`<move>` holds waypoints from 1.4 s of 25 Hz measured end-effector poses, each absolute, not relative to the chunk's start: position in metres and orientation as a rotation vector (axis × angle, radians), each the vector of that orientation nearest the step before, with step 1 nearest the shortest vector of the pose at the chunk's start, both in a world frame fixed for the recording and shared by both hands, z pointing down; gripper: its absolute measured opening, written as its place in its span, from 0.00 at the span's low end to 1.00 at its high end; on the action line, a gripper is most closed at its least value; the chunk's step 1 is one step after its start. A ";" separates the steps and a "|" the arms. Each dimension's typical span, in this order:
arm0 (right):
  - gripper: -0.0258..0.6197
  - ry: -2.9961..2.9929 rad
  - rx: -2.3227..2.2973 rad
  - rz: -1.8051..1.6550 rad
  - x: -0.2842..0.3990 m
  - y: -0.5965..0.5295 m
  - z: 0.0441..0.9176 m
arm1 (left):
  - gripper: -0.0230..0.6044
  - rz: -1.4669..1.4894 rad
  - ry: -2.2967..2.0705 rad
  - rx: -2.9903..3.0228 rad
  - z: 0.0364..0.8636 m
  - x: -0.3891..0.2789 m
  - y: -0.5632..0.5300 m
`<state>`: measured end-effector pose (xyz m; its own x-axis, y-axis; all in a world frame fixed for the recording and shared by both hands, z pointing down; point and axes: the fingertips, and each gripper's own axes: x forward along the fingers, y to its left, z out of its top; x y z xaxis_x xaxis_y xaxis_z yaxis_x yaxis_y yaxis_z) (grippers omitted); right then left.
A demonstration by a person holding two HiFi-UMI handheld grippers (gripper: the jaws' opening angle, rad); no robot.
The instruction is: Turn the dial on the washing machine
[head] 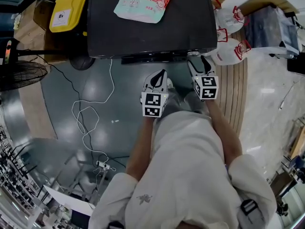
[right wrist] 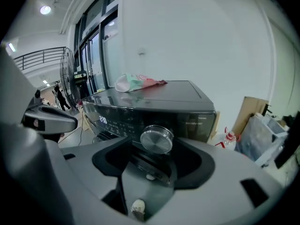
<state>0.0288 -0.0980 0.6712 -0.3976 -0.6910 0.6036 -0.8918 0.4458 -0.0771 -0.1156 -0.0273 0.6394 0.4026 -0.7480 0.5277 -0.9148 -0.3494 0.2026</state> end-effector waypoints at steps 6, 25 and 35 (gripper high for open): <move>0.46 -2.210 1.333 0.510 0.030 -0.099 0.666 | 0.06 0.478 -1.420 2.199 0.638 -0.115 -0.031; 0.35 -2.250 1.249 0.324 0.017 -0.097 0.649 | 0.06 0.479 -1.429 2.194 0.636 -0.112 -0.039; 0.33 -2.256 1.252 0.329 0.018 -0.097 0.646 | 0.06 0.478 -1.422 2.209 0.635 -0.108 -0.043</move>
